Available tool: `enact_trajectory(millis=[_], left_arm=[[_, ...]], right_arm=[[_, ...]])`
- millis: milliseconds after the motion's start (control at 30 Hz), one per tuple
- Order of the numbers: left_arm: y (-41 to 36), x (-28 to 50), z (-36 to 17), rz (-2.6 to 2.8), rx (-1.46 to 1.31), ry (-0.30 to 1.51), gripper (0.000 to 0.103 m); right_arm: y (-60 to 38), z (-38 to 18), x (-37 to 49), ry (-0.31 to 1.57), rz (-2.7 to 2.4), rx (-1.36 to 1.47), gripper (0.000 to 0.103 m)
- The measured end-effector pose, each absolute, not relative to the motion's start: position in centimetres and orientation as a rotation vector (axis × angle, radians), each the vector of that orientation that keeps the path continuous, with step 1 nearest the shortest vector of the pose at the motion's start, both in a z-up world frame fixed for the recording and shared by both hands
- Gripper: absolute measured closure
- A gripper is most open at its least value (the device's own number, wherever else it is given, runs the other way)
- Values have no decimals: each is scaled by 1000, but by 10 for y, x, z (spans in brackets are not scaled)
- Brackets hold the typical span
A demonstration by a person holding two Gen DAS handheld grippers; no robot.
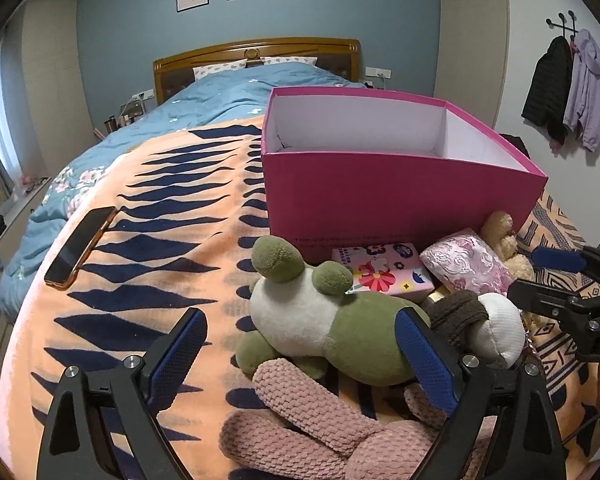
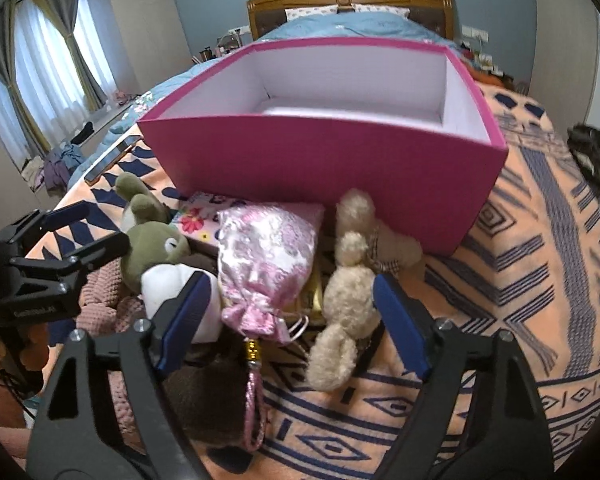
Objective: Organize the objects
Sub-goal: 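Move the right gripper toward the brown knit monkey in the toy pile, then close the right gripper on the brown knit monkey and lift it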
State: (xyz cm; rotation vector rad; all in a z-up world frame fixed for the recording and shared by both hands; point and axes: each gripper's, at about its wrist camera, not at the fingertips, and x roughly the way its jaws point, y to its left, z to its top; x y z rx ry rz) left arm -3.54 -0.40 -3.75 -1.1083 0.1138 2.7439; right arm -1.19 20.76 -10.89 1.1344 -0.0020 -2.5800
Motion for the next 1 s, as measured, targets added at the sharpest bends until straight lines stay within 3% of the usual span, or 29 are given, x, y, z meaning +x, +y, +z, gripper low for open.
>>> enact_trajectory(millis=[633, 767, 900, 1000], left_arm=[[8, -33, -36, 2727, -1088, 185, 8], [9, -34, -35, 2707, -1083, 194, 14], [9, -35, -35, 2687, -1078, 202, 18], [9, -35, -33, 2676, -1074, 204, 22]], right_arm=[[206, -116, 3, -42, -2364, 1079, 18], [196, -121, 5, -25, -2316, 1085, 33], [196, -119, 4, -37, -2333, 1063, 34], [214, -121, -11, -210, -2317, 1102, 34]])
